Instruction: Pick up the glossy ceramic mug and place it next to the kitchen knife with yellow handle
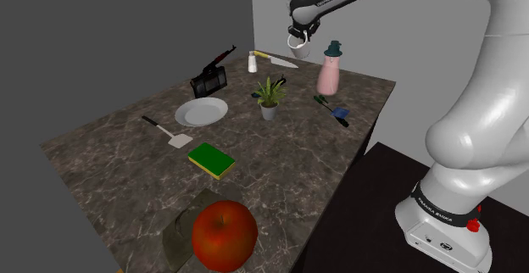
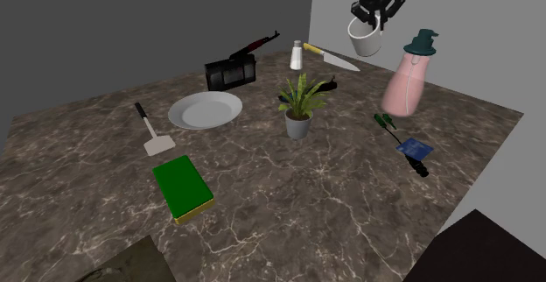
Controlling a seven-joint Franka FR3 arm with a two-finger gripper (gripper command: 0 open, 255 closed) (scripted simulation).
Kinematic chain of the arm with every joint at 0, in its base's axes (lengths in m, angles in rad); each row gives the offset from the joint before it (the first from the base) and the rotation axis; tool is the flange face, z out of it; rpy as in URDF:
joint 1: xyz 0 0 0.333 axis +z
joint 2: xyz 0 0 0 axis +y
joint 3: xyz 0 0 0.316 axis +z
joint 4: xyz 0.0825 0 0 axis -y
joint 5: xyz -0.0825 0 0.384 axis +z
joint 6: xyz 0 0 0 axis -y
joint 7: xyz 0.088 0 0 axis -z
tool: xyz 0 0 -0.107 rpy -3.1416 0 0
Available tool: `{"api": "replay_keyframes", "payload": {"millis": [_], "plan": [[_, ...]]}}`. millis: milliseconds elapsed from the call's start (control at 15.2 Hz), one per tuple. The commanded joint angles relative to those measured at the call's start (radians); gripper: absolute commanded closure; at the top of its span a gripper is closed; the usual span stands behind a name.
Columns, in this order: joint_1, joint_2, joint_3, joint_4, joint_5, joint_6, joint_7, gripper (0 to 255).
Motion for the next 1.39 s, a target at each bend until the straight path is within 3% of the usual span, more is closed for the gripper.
{"api": "replay_keyframes", "payload": {"millis": [0, 528, 1320], "plan": [[-0.02, 0.031, -0.015, 0.041, -0.002, 0.014, -0.039, 255], [-0.086, 0.213, -0.064, 0.291, 0.004, 0.033, -0.21, 255], [-0.085, 0.248, -0.089, 0.198, -0.056, 0.138, -0.119, 255]]}}
